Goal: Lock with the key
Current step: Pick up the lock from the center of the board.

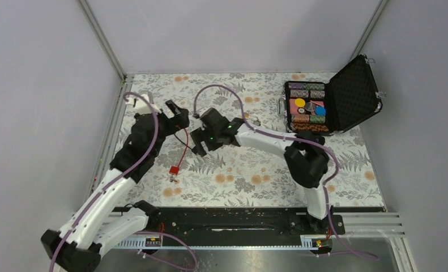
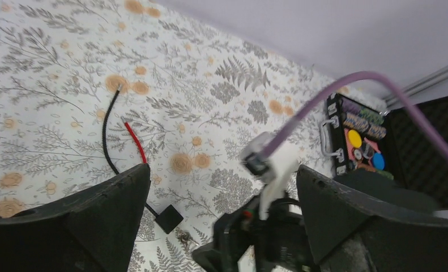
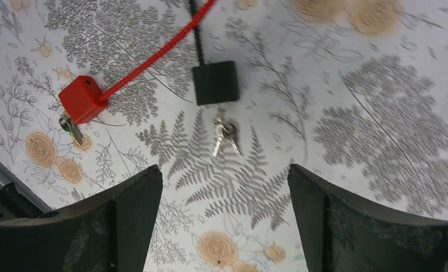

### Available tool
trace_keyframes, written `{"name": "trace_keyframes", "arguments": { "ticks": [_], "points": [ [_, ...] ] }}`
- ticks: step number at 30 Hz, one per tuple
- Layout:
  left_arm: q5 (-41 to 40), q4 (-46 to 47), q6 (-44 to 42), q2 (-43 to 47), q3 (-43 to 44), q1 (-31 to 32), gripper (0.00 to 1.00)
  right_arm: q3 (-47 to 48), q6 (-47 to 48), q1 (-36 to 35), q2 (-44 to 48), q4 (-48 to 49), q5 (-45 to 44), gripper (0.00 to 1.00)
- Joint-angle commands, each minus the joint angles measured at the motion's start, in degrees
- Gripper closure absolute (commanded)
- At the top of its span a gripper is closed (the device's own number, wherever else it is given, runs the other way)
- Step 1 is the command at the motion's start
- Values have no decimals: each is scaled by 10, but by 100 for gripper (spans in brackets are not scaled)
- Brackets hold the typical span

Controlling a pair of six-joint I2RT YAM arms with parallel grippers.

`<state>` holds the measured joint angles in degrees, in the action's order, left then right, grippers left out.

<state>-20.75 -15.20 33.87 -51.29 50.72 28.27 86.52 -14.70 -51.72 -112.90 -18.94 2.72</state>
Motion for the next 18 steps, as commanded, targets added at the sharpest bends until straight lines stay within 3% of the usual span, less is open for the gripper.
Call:
{"name": "trace_keyframes", "arguments": {
  "ticks": [1, 9, 18],
  "points": [
    [-37, -32, -13, 67, -12, -1, 1, 86, 63, -25, -62, -42, -3, 14],
    [-37, -49, -21, 120, -17, -2, 1, 157, 115, -41, -138, -62, -25, 16],
    [-48, -50, -34, 119, -20, -2, 1, 250, 144, -42, -222, -122, -39, 29]
  ]
}}
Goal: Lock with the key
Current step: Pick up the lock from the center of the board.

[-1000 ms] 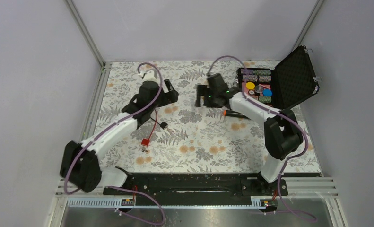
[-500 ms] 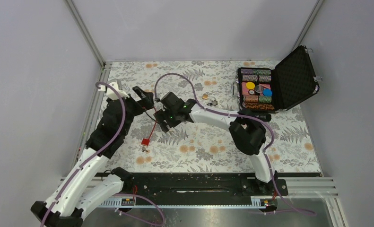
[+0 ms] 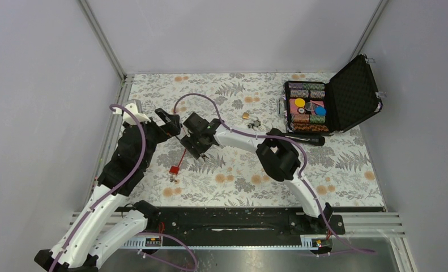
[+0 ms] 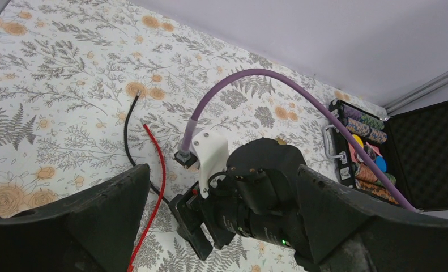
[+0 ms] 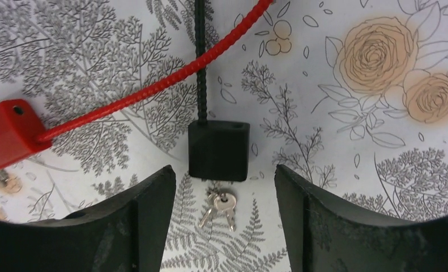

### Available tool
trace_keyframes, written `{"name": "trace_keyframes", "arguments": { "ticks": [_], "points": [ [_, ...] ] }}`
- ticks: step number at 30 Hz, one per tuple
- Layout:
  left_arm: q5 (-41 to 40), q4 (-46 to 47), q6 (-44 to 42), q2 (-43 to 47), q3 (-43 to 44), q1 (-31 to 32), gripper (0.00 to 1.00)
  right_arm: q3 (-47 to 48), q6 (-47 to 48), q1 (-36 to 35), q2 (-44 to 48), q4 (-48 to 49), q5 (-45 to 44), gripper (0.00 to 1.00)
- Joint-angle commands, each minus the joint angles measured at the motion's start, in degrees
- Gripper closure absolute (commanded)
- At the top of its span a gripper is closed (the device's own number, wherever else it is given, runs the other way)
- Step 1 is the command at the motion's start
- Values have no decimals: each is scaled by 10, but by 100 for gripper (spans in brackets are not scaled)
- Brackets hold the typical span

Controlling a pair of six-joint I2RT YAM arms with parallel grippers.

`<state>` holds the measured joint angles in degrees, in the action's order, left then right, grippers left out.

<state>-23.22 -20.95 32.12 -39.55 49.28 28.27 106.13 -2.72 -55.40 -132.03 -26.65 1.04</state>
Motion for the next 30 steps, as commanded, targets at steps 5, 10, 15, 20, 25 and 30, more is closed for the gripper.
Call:
{"name": "trace_keyframes", "arguments": {
  "ticks": [5, 10, 15, 20, 25, 30],
  "points": [
    [-36, 7, -24, -3, -5, -2, 1, 100, 21, -7, -65, -78, -54, 41],
    [-34, 5, -20, -2, -4, -1, 1, 92, 24, -6, -39, -78, -98, 79],
    [-30, 2, -7, -2, -4, -1, 1, 47, 36, -4, 47, -55, -140, 89],
    [-63, -14, 9, 13, 4, -1, 1, 18, 37, 1, 116, -44, -176, 89],
    [-105, -32, -11, 39, 28, -2, 1, -3, 31, 3, 174, -39, -198, 89],
    [-60, -11, 14, 48, 20, -1, 1, -7, 32, 5, 209, -55, -214, 88]
  ]
}}
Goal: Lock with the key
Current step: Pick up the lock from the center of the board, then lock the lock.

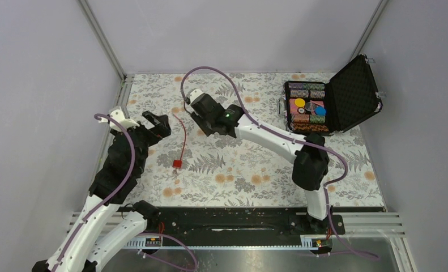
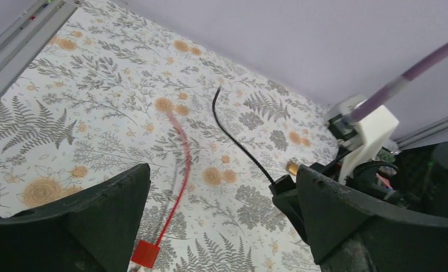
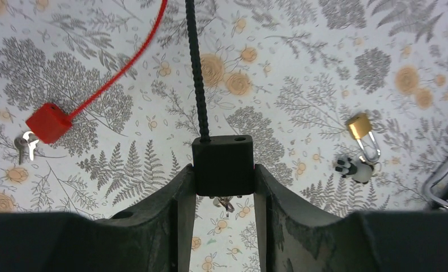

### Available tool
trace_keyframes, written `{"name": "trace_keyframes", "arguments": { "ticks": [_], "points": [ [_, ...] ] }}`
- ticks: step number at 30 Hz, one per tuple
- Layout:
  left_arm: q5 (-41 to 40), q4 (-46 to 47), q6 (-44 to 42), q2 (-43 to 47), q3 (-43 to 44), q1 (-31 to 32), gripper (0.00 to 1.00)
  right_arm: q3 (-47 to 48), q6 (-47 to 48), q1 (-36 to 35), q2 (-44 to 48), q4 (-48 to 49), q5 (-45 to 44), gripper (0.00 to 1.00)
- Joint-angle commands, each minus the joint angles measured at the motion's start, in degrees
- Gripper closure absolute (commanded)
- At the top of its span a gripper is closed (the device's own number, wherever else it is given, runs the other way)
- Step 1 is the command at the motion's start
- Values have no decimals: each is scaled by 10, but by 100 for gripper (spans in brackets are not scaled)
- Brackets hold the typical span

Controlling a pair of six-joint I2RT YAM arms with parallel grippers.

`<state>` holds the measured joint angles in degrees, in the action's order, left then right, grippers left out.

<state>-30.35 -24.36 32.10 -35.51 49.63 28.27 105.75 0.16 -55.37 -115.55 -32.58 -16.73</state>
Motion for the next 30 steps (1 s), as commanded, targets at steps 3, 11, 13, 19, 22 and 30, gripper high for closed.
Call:
{"name": "trace_keyframes", "arguments": {
  "ticks": [3, 11, 13, 19, 22, 30],
  "points": [
    [37, 38, 29, 1, 5, -1, 1, -8, -1, 6, 59, -15, -56, 88],
    [169, 100, 93, -34, -13, -2, 1, -94, -82, 13, 163, 27, -10, 88],
    [227, 144, 121, -45, -29, -1, 1, -131, -99, 13, 196, 64, 16, 88],
    [322, 245, 193, -101, -55, -2, 3, -247, -122, 13, 289, 198, 111, 85],
    [339, 316, 209, -130, -58, -1, 4, -259, -129, 13, 301, 211, 134, 84],
    [368, 348, 235, -193, -37, -3, 36, -282, -146, 13, 330, 232, 144, 84]
  ]
}}
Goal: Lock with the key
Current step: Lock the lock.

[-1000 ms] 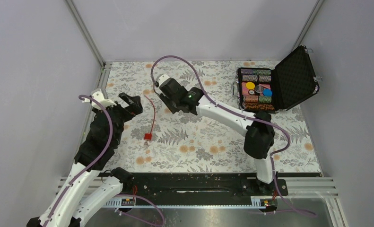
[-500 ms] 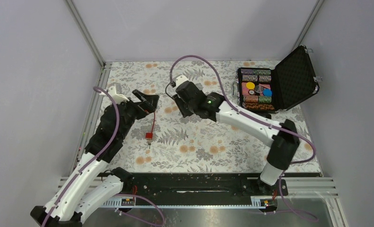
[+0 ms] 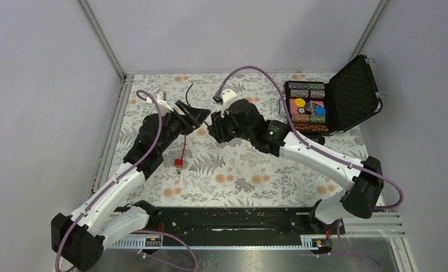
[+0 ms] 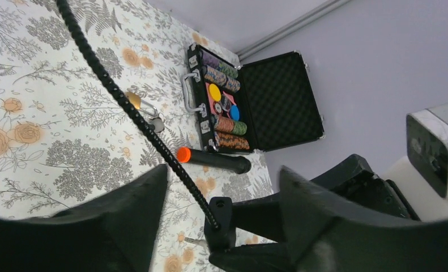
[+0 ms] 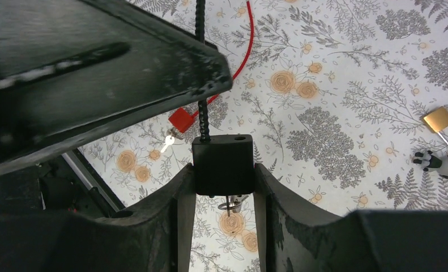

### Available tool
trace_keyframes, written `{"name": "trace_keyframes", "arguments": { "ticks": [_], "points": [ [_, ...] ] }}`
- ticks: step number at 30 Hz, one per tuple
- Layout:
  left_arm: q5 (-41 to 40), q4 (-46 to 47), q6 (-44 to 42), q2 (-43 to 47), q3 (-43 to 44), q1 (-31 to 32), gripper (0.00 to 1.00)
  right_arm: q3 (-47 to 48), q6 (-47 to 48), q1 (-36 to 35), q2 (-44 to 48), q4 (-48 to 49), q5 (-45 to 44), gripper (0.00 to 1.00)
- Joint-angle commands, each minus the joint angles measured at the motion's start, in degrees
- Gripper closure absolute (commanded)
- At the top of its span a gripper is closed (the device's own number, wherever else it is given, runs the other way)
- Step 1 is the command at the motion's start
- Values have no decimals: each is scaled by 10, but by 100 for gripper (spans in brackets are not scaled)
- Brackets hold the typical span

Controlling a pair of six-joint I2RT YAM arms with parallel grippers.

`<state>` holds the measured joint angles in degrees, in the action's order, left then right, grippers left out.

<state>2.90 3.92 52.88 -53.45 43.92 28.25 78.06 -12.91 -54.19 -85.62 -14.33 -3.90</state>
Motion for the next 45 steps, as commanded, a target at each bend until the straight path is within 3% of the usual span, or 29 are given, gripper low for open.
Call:
{"name": "trace_keyframes", "arguments": {
  "ticks": [1, 3, 9, 10, 12, 15, 16, 18, 22, 27, 38, 41, 45],
  "points": [
    [38, 71, 31, -17, 18, -2, 46, -6, -16, 1, 32, 50, 16, 84],
    [39, 74, 32, -22, 17, -2, 65, -9, -17, 1, 34, 51, 15, 84],
    [36, 73, 15, -30, 18, -2, 99, -21, -23, 1, 46, 59, 28, 83],
    [38, 74, 7, -31, 19, -2, 100, -22, -25, 1, 47, 58, 29, 82],
    [47, 76, -21, -33, 25, -2, 100, -28, -25, 1, 51, 57, 35, 69],
    [68, 71, -79, -32, 40, -2, 100, -46, -25, 3, 70, 58, 37, 23],
    [79, 67, -98, -31, 45, -2, 100, -56, -28, 5, 81, 69, 38, 15],
    [104, 65, -135, -26, 53, -3, 100, -77, -54, 23, 107, 91, 81, 11],
    [167, 86, -168, -20, 51, -2, 100, -111, -148, 75, 155, 153, 156, 12],
    [260, 136, -169, -23, 37, -1, 100, -106, -213, 91, 176, 195, 174, 19],
    [349, 189, -164, -20, 28, 8, 100, -59, -251, 91, 138, 214, 172, 36],
    [352, 195, -163, -22, 29, 11, 100, -47, -250, 91, 123, 217, 172, 46],
    [347, 195, -165, -24, 32, 11, 100, -38, -254, 91, 107, 223, 180, 69]
  ]
}}
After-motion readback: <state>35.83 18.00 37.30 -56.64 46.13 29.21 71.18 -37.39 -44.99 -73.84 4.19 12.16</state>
